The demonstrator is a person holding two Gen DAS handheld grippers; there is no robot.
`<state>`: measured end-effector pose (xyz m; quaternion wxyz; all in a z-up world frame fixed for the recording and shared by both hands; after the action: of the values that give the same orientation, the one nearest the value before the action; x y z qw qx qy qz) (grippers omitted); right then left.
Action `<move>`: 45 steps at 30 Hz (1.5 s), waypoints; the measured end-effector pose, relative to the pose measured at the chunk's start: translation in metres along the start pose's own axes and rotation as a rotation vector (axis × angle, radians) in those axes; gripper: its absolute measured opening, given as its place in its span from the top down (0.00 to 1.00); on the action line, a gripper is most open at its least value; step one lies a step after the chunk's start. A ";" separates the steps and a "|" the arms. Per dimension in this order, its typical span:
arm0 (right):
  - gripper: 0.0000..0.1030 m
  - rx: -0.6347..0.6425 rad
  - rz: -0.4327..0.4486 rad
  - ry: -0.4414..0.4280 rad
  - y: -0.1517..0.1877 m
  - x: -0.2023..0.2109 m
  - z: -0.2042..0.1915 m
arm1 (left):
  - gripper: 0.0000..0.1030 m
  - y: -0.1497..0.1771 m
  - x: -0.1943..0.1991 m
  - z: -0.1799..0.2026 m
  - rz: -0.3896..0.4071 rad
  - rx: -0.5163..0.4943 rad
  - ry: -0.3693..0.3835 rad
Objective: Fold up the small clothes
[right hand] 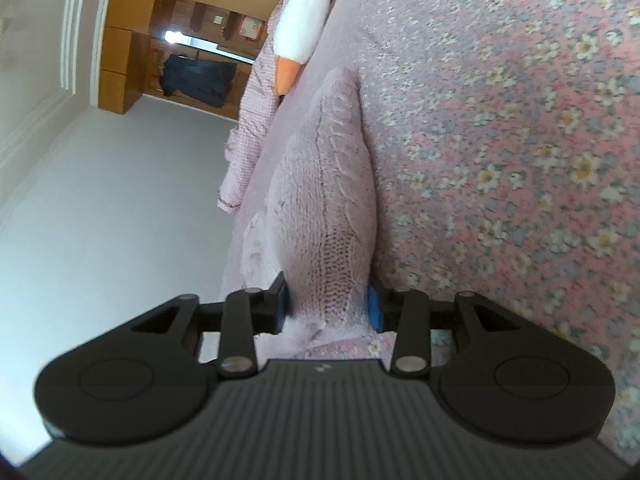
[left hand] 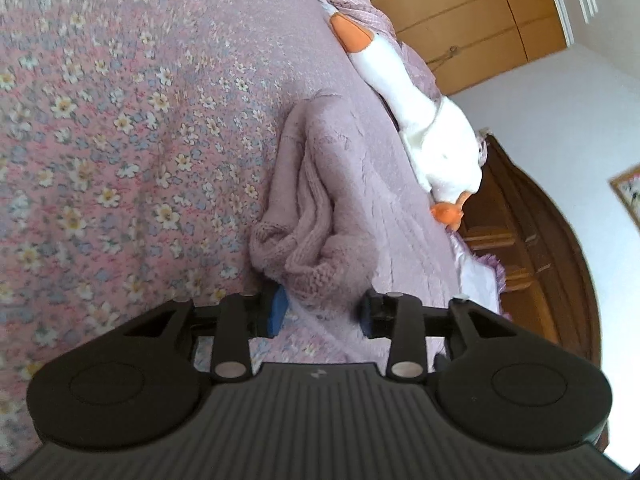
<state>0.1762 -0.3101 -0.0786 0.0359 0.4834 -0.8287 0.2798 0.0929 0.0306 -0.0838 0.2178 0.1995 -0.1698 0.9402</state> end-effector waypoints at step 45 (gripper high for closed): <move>0.00 1.191 0.295 0.260 0.041 0.014 -0.079 | 0.00 0.031 -0.008 0.045 0.284 -1.124 -0.001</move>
<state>0.1185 -0.2668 -0.0248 -0.1782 0.2631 -0.5774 0.7521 0.0981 -0.0164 -0.0559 0.1617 0.0292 -0.6681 0.7257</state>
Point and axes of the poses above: each gripper's, at about its wrist camera, not at the fingertips, and x roughly against the way its jaws point, z to its right, y to its underside, the point moved 3 cm from there along -x, roughly the way its jaws point, and after that the axes turned 11 degrees about x, right-handed, at the moved point
